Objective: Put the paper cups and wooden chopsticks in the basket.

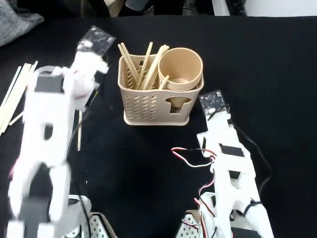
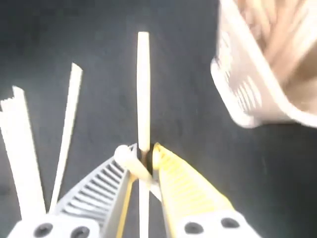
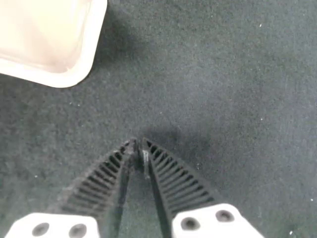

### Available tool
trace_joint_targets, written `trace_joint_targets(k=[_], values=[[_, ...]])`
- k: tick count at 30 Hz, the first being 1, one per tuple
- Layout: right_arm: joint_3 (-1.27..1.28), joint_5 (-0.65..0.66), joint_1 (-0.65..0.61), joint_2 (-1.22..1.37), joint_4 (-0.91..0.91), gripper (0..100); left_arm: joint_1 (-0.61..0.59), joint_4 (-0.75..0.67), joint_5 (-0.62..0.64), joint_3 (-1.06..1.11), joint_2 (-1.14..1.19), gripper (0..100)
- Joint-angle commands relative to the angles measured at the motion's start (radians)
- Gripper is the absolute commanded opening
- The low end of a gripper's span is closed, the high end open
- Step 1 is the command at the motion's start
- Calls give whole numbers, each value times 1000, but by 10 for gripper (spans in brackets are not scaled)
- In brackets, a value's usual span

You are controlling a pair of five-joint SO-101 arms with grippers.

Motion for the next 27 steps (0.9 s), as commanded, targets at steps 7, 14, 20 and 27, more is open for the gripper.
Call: trace_joint_targets(k=[7,14,20,27], values=[[-5,9,12,-25,-9,12,10,-778,310,661,-752,29],[-5,9,12,-25,-9,12,19,-904,454,763,-1000,29],[-5,9,12,-25,-9,12,19,-887,543,768,-1109,29],[-5,9,12,-25,-9,12,91,-872,586,762,-1149,29]])
